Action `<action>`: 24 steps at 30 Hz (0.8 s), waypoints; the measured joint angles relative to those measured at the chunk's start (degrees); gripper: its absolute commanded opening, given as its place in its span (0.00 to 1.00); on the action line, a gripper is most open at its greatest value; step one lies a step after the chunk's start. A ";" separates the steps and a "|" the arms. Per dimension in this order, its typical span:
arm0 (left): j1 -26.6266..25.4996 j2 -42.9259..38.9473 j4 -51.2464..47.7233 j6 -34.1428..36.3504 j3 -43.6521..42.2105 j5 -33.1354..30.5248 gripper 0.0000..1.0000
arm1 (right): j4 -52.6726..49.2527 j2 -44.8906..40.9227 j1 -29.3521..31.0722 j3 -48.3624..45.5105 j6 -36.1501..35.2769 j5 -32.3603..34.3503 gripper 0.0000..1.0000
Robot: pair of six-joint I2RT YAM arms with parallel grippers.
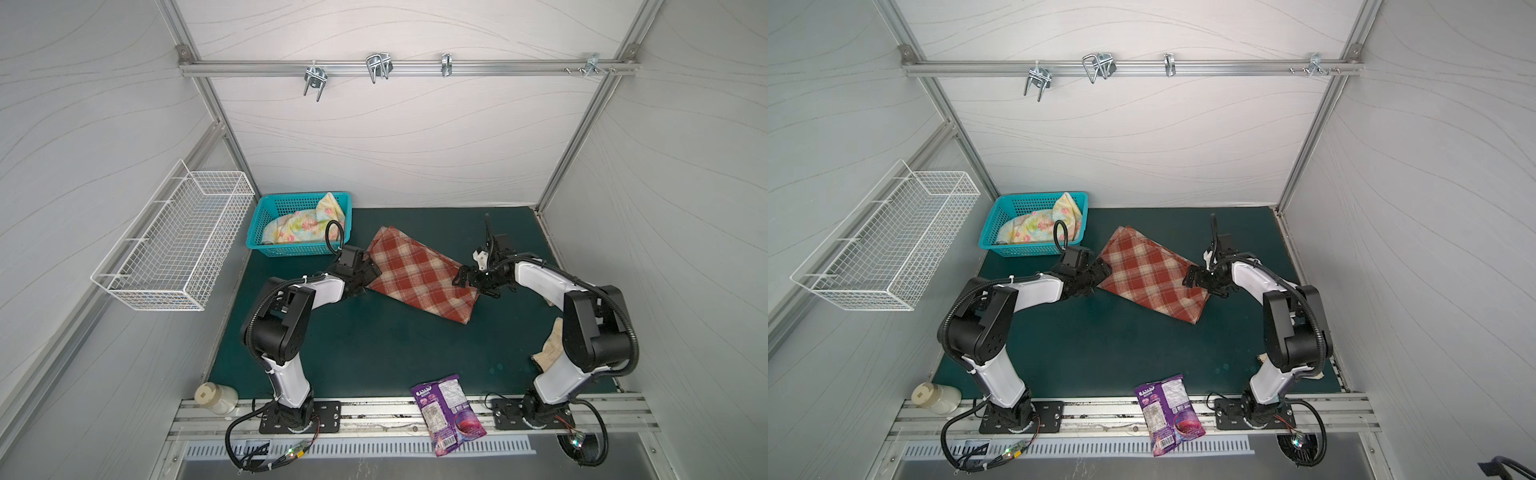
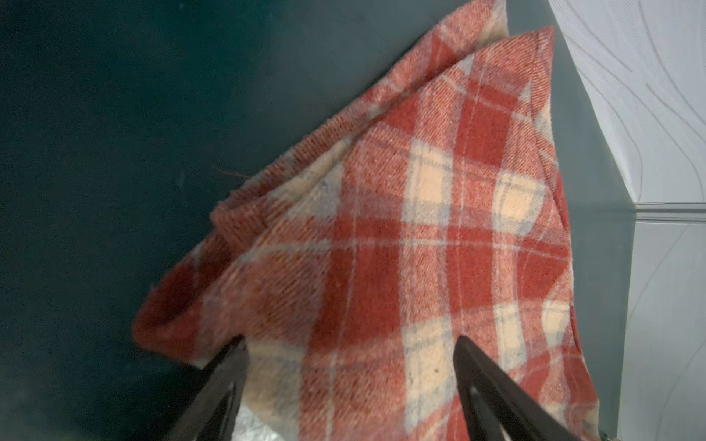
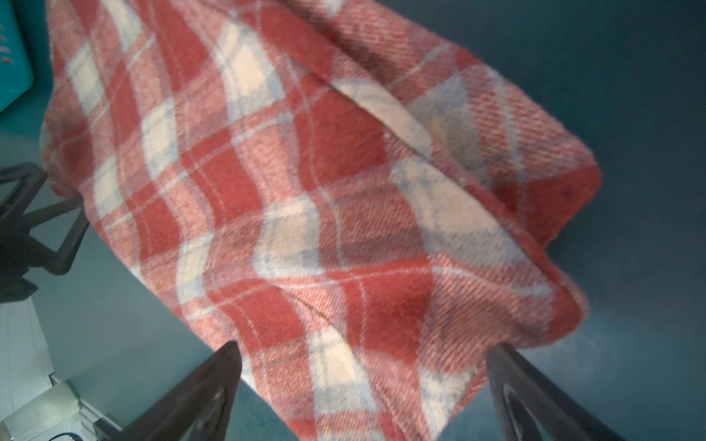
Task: Fold and stack the skirts
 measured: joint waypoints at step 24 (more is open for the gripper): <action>-2.89 -9.18 11.41 -2.86 -15.39 -1.86 0.83 | 3.76 10.84 -0.87 10.47 0.02 2.43 0.99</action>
